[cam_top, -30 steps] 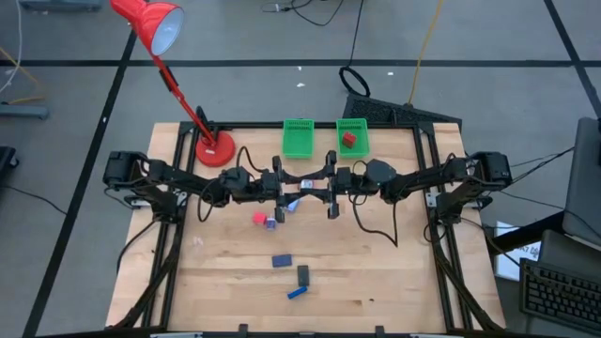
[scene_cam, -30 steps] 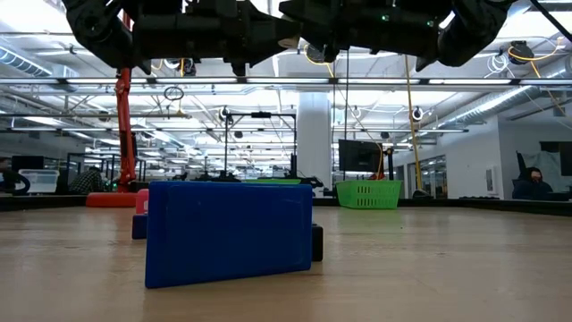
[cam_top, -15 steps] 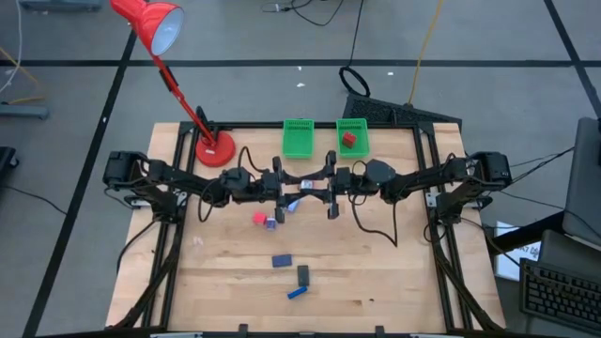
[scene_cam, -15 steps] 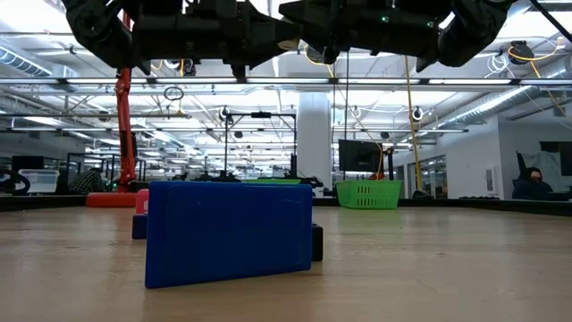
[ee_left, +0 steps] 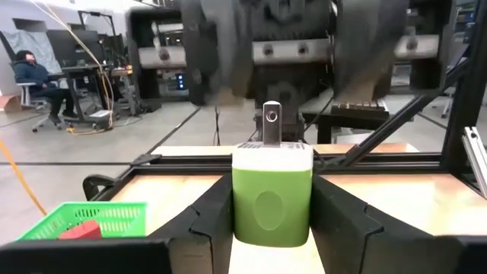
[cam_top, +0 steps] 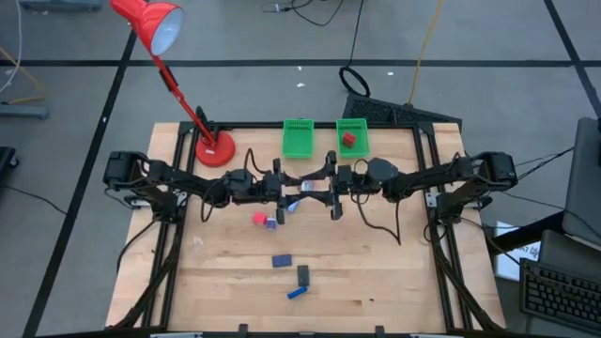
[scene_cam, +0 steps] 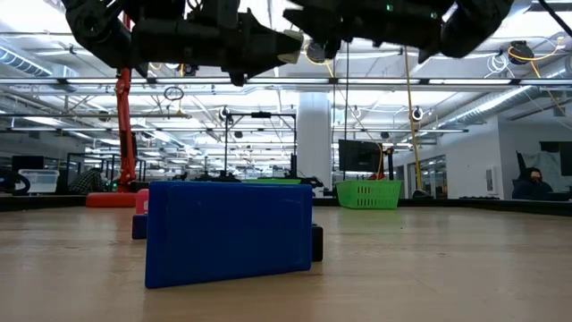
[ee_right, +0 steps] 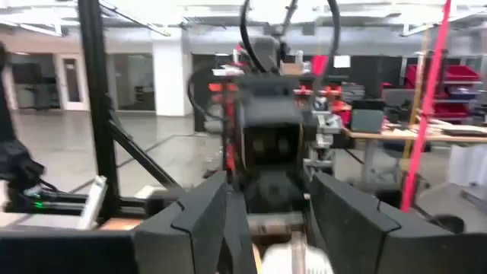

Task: Pick & Place Office items
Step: Put the green charger adapter into the right green basket

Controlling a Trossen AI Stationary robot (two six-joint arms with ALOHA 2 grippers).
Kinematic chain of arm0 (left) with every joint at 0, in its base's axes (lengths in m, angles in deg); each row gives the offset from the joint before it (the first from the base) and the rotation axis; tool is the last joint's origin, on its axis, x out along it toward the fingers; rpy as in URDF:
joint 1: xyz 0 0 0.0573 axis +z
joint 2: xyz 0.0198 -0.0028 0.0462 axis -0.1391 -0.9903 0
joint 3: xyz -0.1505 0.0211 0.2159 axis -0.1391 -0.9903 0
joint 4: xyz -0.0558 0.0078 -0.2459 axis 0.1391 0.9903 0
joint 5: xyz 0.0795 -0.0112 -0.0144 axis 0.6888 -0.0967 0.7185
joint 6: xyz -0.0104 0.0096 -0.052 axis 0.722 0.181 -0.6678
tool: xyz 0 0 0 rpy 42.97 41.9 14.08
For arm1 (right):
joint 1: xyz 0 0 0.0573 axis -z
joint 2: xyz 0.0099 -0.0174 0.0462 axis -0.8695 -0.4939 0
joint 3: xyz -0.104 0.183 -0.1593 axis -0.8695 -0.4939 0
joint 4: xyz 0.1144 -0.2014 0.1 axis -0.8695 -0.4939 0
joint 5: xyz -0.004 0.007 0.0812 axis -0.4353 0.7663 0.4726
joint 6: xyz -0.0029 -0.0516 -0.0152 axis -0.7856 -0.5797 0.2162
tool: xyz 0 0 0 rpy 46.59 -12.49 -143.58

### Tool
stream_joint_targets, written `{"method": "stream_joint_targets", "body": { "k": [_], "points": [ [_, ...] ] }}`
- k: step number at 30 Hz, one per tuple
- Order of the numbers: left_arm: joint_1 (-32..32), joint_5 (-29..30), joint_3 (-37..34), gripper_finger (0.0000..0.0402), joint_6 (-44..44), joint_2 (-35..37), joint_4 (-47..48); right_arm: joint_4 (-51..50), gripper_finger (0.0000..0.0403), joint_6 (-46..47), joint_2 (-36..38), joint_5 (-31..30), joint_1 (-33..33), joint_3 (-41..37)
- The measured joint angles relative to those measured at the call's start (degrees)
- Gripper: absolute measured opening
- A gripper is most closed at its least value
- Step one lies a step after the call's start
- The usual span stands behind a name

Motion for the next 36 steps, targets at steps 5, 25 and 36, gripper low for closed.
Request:
{"method": "stream_joint_targets", "body": {
  "k": [5,25,36],
  "points": [
    [0.0,-0.02,0.0,0.0133,0.19,0.02,-0.23,-10.95,0.0169,-1.81,3.0,-0.33,0.02,0.99],
    [0.0,0.15,0.02,0.0146,0.2,0.0,-1.49,-13.44,0.0018,-4.96,2.87,-0.16,1.88,1.38],
    [0.04,0.2,0.02,0.0161,-0.41,-0.04,-1.26,-16.64,0.0009,-6.97,3.7,0.1,3.34,1.4]
  ]
}}
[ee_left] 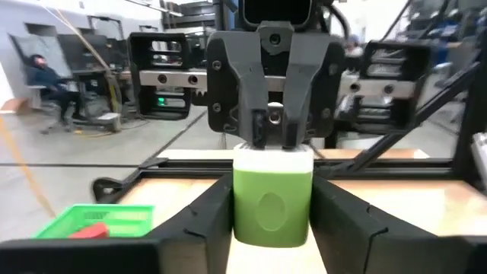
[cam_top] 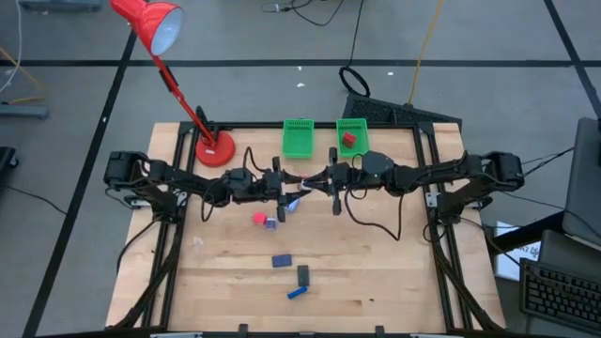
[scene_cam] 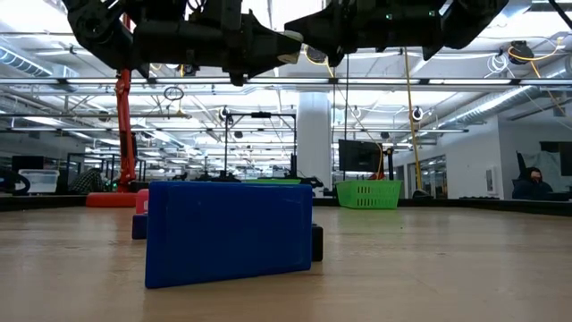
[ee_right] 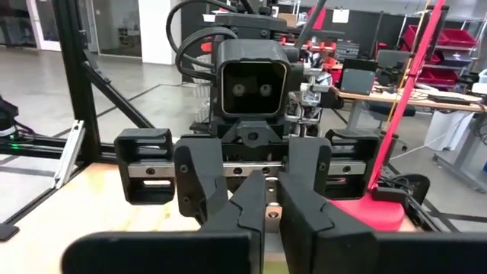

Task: Pick & Place Office items
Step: Put the green charger adapter into the right green basket

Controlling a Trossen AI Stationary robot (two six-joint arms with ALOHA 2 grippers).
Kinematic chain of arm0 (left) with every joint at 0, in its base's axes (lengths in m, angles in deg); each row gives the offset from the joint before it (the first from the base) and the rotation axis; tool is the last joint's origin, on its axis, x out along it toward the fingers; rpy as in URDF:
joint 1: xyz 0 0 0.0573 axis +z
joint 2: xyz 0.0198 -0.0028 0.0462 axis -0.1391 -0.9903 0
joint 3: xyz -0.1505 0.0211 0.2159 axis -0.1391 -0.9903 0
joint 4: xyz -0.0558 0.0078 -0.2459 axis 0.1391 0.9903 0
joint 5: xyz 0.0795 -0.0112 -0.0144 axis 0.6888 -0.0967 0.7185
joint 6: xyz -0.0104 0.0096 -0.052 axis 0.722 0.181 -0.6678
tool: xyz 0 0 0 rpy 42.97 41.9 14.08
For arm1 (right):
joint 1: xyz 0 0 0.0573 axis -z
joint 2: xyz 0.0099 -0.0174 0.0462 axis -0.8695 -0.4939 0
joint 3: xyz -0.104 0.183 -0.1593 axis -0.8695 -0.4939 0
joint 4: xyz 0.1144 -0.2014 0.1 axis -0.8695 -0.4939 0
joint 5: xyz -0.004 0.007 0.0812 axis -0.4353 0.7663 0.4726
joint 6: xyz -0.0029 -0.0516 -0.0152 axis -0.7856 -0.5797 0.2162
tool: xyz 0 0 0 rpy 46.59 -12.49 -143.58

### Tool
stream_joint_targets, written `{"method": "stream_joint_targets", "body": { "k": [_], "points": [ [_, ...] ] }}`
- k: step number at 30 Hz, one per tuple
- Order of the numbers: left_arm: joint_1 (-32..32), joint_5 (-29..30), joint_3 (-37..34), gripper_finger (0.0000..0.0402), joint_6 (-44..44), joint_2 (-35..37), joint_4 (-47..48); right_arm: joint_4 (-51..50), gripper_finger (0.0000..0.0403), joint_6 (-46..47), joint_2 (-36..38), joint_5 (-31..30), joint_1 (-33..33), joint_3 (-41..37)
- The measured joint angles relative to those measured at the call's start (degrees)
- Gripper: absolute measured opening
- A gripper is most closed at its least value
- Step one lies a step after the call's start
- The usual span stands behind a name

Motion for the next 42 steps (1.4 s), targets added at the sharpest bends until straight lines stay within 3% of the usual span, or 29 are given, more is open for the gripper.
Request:
{"method": "stream_joint_targets", "body": {
  "k": [5,10,16,22,31,38,42],
  "points": [
    [0.01,1.41,0.09,0.0222,-1.81,2.15,2.08,-3.58,0.0008,-1.4,2.24,-3.24,0.39,-0.43],
    [0.36,2.24,0.11,0.0259,-0.44,6.71,10.88,-5.29,0.0008,-3.14,5.64,-9.24,1.24,-2.47],
    [1.57,2.43,0.11,0.0282,-0.99,11.87,17.34,-5.73,0.0008,-2.66,8.98,-12.66,6.59,-6.53],
    [2.47,2.51,0.09,0.0284,-1.13,11.84,18.26,-3.88,0.0008,1.28,9.64,-12.65,15.56,-11.35],
    [3.75,2.49,0.07,0.0276,-2.35,9.81,18.6,1.77,0.0008,5.28,4.6,-12.19,26.71,-16.61],
    [4.22,2.68,0.07,0.029,-2.46,9.79,17.3,10.63,0.0008,6.3,-5.27,-12.64,27.94,-17.79],
    [4.2,2.68,0.07,0.029,-2.53,9.78,17.27,14.42,0.0008,5.35,-9.47,-16.65,27.99,-17.79]
  ]
}}
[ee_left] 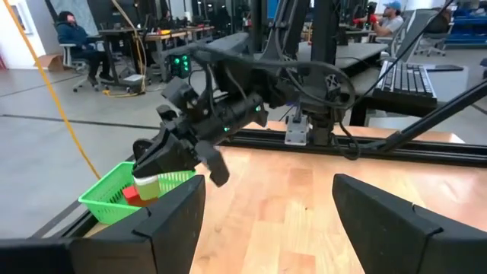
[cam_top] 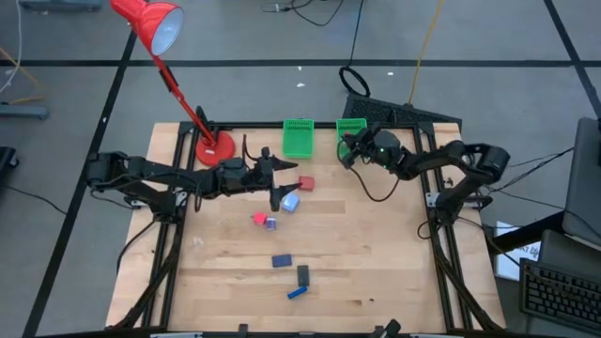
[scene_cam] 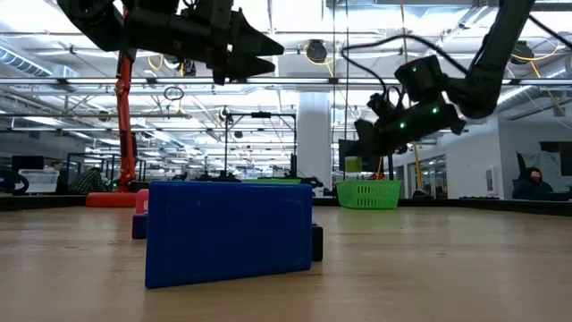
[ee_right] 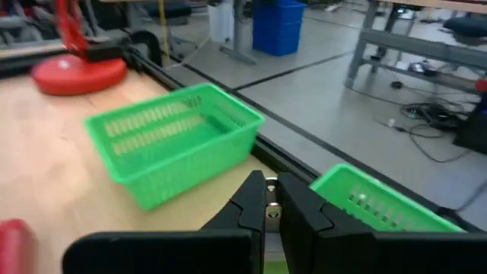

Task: Pick & Place Office items
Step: Put the green charger adapter into the right green basket

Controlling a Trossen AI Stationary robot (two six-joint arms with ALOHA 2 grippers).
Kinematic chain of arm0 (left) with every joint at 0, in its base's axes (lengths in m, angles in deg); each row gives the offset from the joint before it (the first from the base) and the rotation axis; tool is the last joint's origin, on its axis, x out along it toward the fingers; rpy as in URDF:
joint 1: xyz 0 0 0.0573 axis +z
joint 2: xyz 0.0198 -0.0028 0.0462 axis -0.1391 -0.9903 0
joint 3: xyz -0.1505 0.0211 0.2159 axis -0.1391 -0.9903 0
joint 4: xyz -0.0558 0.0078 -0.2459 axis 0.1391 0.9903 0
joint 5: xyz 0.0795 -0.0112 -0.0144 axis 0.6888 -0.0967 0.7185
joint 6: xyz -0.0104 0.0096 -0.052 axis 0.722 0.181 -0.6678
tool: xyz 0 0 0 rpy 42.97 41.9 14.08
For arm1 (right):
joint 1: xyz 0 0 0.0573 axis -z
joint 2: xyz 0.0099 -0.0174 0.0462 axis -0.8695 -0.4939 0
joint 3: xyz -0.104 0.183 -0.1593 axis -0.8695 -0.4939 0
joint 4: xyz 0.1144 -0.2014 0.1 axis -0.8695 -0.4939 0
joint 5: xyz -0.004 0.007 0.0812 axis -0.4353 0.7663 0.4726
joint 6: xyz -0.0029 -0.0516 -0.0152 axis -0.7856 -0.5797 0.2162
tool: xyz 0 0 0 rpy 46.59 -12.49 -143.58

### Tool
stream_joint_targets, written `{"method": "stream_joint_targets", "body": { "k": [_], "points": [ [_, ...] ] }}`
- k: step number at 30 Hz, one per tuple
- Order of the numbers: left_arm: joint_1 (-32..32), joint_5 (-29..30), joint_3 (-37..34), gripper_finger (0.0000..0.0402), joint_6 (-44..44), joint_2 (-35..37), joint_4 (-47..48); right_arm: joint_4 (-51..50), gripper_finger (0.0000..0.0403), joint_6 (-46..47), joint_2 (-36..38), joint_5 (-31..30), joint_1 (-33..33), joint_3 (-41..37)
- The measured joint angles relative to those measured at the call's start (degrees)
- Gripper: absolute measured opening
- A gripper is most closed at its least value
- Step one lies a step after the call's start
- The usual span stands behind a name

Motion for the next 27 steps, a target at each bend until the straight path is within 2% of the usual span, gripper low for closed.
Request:
{"method": "stream_joint_targets", "body": {
  "k": [10,21,27],
  "points": [
    [0.0,-0.04,0.0,0.0274,-0.94,-0.01,0.12,1.68,0.0008,3.17,-2.97,-0.07,0.87,0.03],
    [0.0,-0.13,0.0,0.0291,-0.93,-0.04,0.53,0.54,0.0008,4.9,-3.11,-0.05,0.84,0.04],
    [0.0,-0.13,0.0,0.0283,-0.93,-0.04,0.52,0.21,0.0008,6.04,-3.11,-0.05,0.83,0.04]
  ]
}}
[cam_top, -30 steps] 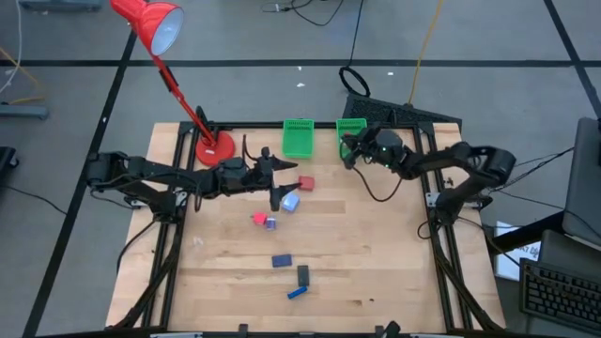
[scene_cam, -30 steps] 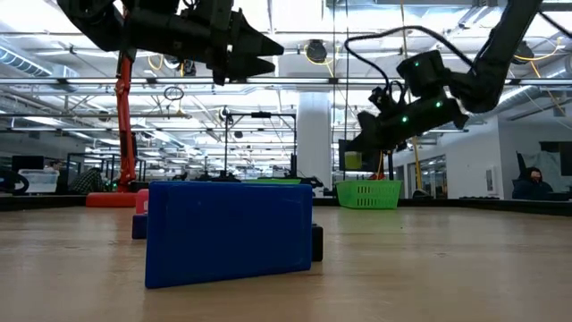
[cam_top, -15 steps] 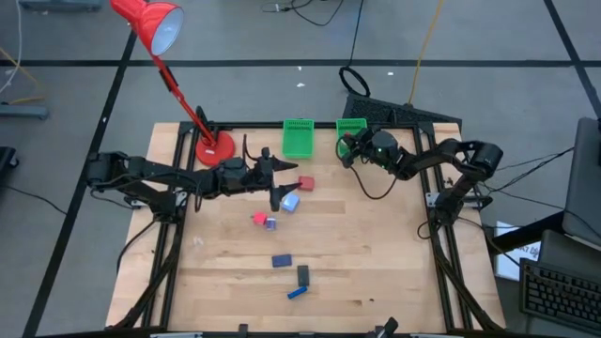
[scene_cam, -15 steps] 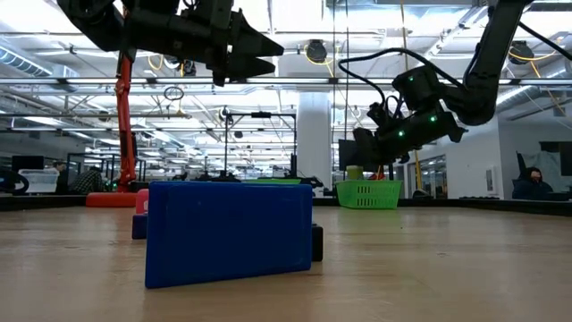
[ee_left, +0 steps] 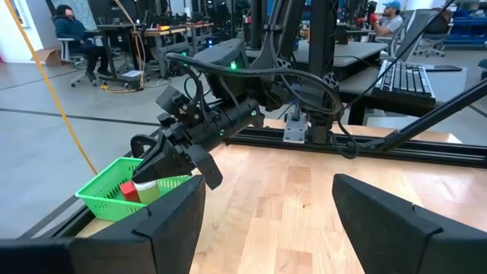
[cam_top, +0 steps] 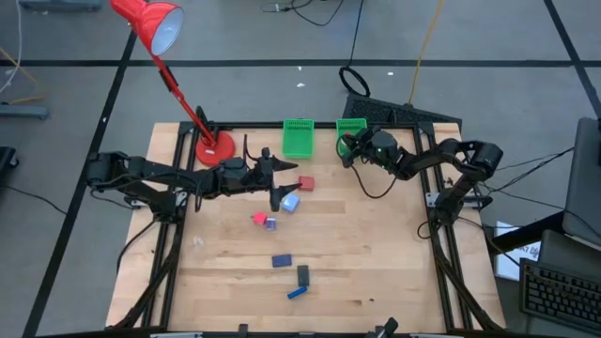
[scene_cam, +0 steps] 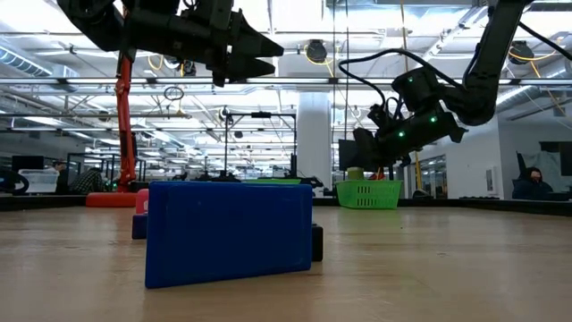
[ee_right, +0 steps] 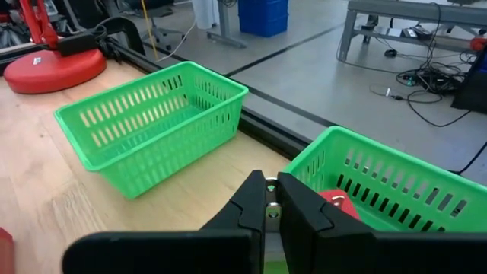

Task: Pick & Place Office items
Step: Put the green charger adapter into the right green basket

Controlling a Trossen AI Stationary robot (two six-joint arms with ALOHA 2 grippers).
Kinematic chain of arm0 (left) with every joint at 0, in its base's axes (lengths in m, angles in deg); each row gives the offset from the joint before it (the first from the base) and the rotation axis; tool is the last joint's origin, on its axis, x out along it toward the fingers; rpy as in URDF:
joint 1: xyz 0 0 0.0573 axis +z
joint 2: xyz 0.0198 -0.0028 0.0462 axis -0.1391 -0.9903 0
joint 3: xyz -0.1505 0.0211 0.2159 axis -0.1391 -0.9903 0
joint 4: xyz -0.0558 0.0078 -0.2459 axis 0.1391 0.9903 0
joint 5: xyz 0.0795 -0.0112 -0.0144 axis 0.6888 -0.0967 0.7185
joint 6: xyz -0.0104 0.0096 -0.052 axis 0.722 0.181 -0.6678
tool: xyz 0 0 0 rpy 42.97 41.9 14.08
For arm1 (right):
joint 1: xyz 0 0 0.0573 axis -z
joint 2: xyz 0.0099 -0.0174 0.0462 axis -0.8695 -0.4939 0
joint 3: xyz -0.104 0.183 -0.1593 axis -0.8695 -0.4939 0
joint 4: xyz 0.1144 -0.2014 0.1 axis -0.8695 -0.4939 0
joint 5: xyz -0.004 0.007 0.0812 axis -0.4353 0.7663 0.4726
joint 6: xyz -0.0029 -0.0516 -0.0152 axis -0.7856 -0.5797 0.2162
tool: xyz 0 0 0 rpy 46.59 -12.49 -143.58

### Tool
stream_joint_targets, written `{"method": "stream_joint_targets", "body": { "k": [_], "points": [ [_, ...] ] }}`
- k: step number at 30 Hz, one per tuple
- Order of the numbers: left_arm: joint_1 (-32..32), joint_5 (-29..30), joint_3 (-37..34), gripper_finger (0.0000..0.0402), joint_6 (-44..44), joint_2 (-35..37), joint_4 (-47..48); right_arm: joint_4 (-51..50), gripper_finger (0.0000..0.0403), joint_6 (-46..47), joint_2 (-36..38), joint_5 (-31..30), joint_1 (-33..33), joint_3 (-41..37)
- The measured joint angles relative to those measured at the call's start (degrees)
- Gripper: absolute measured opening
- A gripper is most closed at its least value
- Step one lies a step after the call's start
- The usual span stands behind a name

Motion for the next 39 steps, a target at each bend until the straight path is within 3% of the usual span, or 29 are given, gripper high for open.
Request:
{"method": "stream_joint_targets", "body": {
  "k": [7,20,29,39],
  "points": [
    [0.0,0.0,0.0,0.0274,-0.1,0.0,-0.01,-0.86,0.0008,1.47,0.0,0.0,-0.23,0.0],
    [0.0,0.0,0.0,0.0296,-0.23,0.0,-0.03,-1.3,0.0008,1.45,0.01,-0.31,-1.91,0.0],
    [0.0,0.0,0.0,0.028,-0.23,0.0,-0.03,-1.3,0.0009,1.43,0.02,-0.28,-1.89,0.0],
    [0.0,0.0,0.0,0.028,-0.2,-0.02,-0.03,-1.33,0.0054,1.42,0.02,-0.24,-1.91,0.0]
  ]
}}
